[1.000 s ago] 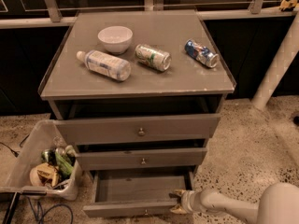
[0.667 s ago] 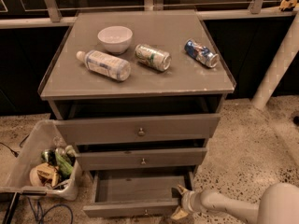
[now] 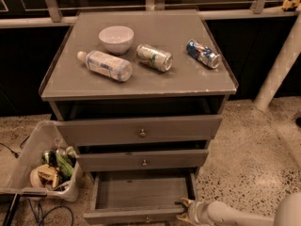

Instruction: Open bottom drawer

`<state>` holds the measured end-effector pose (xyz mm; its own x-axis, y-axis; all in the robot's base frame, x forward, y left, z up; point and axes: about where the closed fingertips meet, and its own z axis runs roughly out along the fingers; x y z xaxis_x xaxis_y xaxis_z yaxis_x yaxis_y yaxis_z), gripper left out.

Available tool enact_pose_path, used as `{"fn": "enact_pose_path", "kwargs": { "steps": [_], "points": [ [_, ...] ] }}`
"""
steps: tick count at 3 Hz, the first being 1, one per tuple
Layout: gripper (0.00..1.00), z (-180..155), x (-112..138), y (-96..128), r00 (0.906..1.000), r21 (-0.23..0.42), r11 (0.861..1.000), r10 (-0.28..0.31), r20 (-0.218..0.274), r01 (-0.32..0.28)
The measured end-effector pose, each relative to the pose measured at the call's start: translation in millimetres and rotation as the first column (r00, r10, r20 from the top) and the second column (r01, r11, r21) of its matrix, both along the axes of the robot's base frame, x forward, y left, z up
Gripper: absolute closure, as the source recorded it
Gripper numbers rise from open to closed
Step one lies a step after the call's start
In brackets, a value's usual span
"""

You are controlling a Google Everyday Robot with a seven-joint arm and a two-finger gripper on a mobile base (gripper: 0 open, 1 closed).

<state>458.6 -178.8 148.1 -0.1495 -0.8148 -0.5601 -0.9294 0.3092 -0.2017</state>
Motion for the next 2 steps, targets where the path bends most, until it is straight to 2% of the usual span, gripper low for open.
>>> {"fn": "enact_pose_path", "kwargs": {
  "steps": [1,2],
  "points": [
    [0.84,3.9,0.0,0.0,1.0,0.0,1.0,0.0,0.0,0.0],
    [1.0,5.8,-2.2,-0.8,1.0,0.001,1.0,-0.001,0.0,0.001]
  ]
}}
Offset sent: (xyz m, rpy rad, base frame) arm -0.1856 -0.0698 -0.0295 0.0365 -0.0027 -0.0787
